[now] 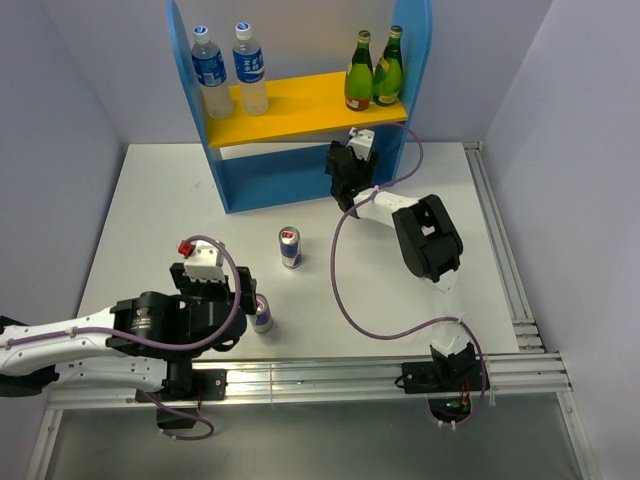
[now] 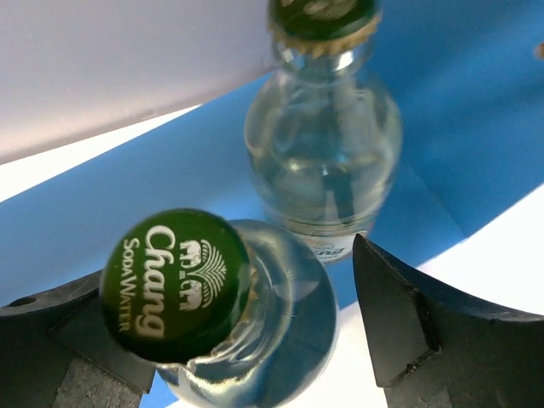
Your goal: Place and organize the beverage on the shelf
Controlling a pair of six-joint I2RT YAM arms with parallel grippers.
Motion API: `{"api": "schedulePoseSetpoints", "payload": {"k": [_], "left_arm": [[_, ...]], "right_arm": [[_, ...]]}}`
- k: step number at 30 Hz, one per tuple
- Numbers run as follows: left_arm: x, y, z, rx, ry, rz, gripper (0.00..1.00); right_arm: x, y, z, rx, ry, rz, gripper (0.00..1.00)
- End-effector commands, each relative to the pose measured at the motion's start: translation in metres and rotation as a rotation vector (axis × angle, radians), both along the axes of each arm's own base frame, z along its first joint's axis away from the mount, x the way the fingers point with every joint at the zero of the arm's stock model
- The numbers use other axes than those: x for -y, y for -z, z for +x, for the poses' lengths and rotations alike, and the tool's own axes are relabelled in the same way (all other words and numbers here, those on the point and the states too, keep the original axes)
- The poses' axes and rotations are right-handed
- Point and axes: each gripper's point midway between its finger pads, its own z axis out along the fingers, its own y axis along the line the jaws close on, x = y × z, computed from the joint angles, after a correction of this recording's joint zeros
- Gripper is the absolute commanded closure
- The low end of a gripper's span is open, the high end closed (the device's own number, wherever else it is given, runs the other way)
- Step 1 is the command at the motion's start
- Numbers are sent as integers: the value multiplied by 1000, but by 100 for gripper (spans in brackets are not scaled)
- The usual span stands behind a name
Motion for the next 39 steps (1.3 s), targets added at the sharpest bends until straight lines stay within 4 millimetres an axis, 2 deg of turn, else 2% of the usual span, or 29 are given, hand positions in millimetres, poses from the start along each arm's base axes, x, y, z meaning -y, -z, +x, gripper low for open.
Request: {"api": "schedulePoseSetpoints", "payload": {"k": [1,10,12,13,15,17,18,19,20,28,39], "left_arm": [[0,-13,2,23,-17,-33,1],[1,-12,2,22,-16,-24,1],[1,-13,2,23,-18,-26,1],[1,-12,2,22,-18,-23,1],[1,-12,2,23,-17,-23,1],[2,-13,2,23,-16,-25,1],[1,-12,2,23,-16,-25,1],[1,-13,2,23,-15,-25,1],[1,-12,2,23,-17,-23,1],[2,-12,1,22,-13,-25,1],[4,-10,1,21,-9,-12,1]], "right_arm": [[11,-67,1,149,43,73,14],[5,-60,-7,109,-3,82,12],[5,-58,-10,92,-2,84,15],[5,-57,-11,89,-4,85,21],[5,-53,-15,71,-1,85,42],[7,-54,-17,68,2,91,58],[7,-52,-19,61,0,91,73],[7,-52,-19,60,0,92,80],[6,-51,-20,58,-2,90,98],[-1,-61,-7,99,-3,116,100],[-20,-99,23,258,-25,209,100]]}}
